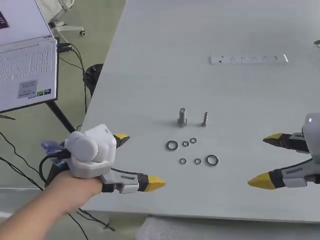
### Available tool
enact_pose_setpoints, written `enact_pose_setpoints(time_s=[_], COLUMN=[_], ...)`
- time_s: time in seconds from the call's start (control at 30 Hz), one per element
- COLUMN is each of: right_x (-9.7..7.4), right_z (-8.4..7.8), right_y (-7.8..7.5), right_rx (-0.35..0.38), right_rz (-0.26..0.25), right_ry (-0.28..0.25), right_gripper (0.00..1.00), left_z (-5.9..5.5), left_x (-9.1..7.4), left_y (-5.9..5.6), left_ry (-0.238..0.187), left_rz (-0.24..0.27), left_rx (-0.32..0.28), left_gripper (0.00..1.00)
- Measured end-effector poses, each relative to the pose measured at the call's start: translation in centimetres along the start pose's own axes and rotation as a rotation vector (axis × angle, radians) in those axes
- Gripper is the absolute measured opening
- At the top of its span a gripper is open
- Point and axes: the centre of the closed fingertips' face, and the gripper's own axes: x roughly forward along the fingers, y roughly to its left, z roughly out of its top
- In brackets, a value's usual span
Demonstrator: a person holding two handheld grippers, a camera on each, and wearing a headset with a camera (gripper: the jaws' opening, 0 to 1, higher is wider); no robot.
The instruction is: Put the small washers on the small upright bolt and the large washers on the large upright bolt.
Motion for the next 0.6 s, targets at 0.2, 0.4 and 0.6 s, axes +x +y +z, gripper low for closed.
enact_pose_setpoints(time_s=[0.2,0.4,0.6], right_x=[0.4,0.9,1.3], right_z=[0.3,0.5,0.7], right_y=[-0.3,-0.3,-0.2], right_rx=[-0.013,-0.033,-0.058], right_rz=[0.005,0.009,0.014], right_ry=[0.021,0.053,0.083], right_gripper=[0.82,0.82,0.82], left_z=[0.1,0.0,0.1], left_x=[0.0,0.0,0.0], left_y=[0.1,-0.1,-0.6], left_ry=[-0.007,-0.008,-0.01], left_rz=[-0.002,-0.011,-0.022], left_rx=[0.002,0.002,0.008], left_gripper=[0.96,0.96,0.97])
